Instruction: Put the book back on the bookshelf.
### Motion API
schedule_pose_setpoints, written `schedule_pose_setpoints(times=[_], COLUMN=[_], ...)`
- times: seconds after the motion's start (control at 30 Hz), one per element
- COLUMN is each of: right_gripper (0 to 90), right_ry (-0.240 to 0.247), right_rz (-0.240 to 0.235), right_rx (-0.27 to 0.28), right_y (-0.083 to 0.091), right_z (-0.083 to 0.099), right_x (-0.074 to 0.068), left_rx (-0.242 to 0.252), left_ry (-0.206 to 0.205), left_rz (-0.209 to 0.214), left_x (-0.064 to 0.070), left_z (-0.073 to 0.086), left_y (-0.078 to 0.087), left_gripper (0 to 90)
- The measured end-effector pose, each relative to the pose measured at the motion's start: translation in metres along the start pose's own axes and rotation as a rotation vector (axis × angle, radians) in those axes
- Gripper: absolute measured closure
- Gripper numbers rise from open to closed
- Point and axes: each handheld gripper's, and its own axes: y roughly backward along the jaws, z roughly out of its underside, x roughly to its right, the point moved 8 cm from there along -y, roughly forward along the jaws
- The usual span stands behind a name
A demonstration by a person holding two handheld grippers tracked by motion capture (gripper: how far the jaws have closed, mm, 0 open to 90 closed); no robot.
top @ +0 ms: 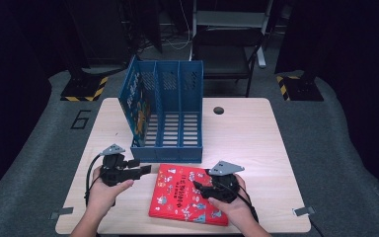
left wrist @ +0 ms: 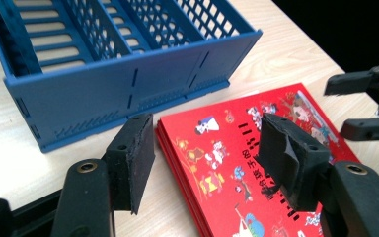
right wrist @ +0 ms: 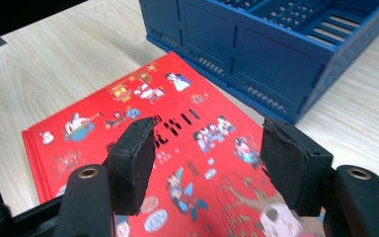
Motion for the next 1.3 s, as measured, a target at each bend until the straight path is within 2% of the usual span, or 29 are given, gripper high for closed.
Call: schedule_pose_setpoints(times=[0.07,0.23,0.4,0.43,0.53,0.73,0.93,1.03,1.13,1.17,1.2,1.3], right_gripper=[37.4,36.0,36.8,37.2,37.4,37.0,35.1,34.3,33.9,33.9,33.9,33.1], right_ry=[0.002,0.002,0.008,0.015,0.051,0.056,0.026,0.007,-0.029,-0.039,-0.045,-0.046], right_rz=[0.011,0.041,0.032,0.039,0.066,0.088,0.11,0.097,0.096,0.086,0.086,0.098], right_rx=[-0.011,-0.017,-0.01,-0.004,-0.021,-0.059,-0.109,-0.12,-0.127,-0.124,-0.122,-0.119], right_y=[0.003,0.011,0.018,0.018,0.016,0.009,0.004,0.003,0.002,0.002,0.002,0.003], right_z=[0.004,0.011,0.018,0.021,0.031,0.042,0.054,0.057,0.059,0.06,0.06,0.061], right_x=[0.002,0.007,0.006,0.006,0.008,0.013,0.024,0.026,0.029,0.03,0.031,0.032], left_rx=[-0.001,-0.022,-0.021,-0.021,-0.028,-0.067,-0.119,-0.128,-0.159,-0.169,-0.186,-0.186], left_ry=[0.011,-0.006,-0.023,-0.013,-0.034,-0.108,-0.133,-0.129,-0.122,-0.135,-0.138,-0.101], left_rz=[0.008,0.023,0.033,0.04,0.042,0.042,0.041,0.038,0.035,0.033,0.048,0.063], left_x=[0.001,0.005,0.009,0.01,0.012,0.013,0.012,0.011,0.01,0.01,0.011,0.013], left_z=[0.004,0.015,0.024,0.026,0.032,0.047,0.064,0.068,0.073,0.074,0.075,0.078], left_y=[-0.003,-0.01,-0.018,-0.021,-0.026,-0.037,-0.05,-0.054,-0.059,-0.06,-0.06,-0.063], left_gripper=[38.0,36.9,36.9,36.9,36.8,36.7,35.6,34.7,33.2,32.4,30.8,27.8])
